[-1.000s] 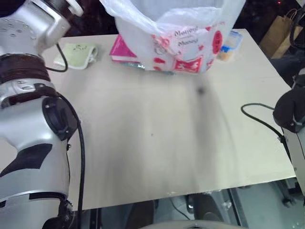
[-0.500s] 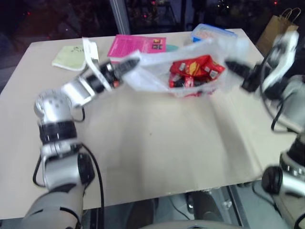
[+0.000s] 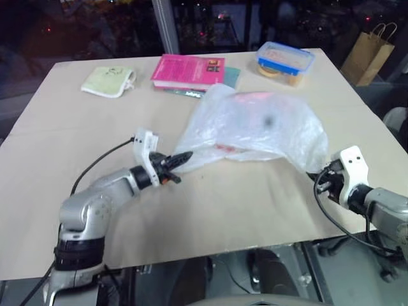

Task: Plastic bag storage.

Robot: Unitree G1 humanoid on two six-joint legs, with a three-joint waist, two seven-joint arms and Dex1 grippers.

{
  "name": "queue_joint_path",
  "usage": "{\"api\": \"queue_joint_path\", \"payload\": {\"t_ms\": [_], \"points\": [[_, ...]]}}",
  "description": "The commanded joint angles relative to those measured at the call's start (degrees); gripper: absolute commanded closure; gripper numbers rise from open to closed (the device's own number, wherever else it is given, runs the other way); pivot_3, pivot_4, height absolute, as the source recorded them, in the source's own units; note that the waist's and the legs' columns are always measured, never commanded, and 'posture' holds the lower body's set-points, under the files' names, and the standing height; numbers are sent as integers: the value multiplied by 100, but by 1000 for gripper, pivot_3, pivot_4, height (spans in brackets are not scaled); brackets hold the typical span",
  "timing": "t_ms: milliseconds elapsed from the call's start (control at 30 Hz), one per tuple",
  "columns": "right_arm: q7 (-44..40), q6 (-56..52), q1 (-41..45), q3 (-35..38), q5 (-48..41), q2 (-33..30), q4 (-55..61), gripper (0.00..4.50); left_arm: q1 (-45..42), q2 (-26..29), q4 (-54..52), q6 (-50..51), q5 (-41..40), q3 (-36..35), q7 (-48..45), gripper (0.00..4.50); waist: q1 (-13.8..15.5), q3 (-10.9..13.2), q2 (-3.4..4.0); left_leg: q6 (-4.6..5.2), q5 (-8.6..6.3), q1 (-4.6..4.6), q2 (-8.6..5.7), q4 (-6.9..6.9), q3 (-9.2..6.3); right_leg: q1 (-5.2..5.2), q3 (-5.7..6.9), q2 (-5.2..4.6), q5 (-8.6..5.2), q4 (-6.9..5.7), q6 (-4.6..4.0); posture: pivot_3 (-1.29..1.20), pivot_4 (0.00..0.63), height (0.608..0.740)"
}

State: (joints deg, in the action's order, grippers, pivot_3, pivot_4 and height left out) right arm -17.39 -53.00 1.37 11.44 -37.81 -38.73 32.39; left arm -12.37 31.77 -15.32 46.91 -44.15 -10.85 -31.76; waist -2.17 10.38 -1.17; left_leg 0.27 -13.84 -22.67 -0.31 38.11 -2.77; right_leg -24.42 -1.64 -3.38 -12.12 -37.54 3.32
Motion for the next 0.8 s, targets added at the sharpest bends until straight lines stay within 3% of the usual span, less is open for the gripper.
{"api": "queue_joint_path", "payload": {"t_ms": [33, 67, 167, 300, 500, 633, 800], "points": [[-292, 483, 16, -124, 298, -102, 173, 4500, 215, 107, -434, -577, 323, -49, -184, 4485, 21, 0, -1, 0, 0, 0, 0, 1, -1, 0, 1, 2, 2, 0, 4, 0, 150, 740], [-363, 540, -10, -138, 344, -127, 190, 4500, 292, 111, -466, -702, 428, -24, -206, 4485, 31, -1, -1, 0, 0, -1, 1, 1, -3, 0, 2, 4, 3, 1, 5, 0, 150, 740], [-452, 709, 1, -54, 422, -100, 246, 3562, 425, 44, -535, -911, 543, -86, -157, 4500, 48, -1, -1, 0, 0, -4, 1, 3, -2, 1, 2, 4, -1, 4, -1, 0, 150, 740], [-609, 961, -135, -236, 791, -234, 341, 1736, 491, 14, -692, -1021, 624, -65, -102, 4500, 60, 0, -1, 0, -1, -8, 2, 5, -2, 1, 3, 3, -1, 9, 0, 0, 150, 740], [-1121, 1313, -660, 141, 766, -345, 673, 1736, 926, 89, -878, -1230, 476, -374, -353, 4500, 66, -1, -2, 1, -3, -8, 9, 4, -1, 1, 4, 9, -1, 14, 1, 0, 150, 740], [-1713, 1546, -1221, 625, 639, -568, 905, 7, 1388, 176, -1087, -1493, 532, -733, -465, 2773, 100, -1, -2, 2, -4, -9, 13, 3, -1, 1, 5, 11, -2, 21, -1, 0, 150, 740], [-2578, 1912, -2327, 1775, 507, -721, 1104, 0, 2760, 265, -1504, -2211, 1093, -1276, -641, 487, 137, -5, 2, 15, -17, 0, 49, -3, 5, 23, 9, 25, -3, 65, -3, 0, 150, 740]]}}
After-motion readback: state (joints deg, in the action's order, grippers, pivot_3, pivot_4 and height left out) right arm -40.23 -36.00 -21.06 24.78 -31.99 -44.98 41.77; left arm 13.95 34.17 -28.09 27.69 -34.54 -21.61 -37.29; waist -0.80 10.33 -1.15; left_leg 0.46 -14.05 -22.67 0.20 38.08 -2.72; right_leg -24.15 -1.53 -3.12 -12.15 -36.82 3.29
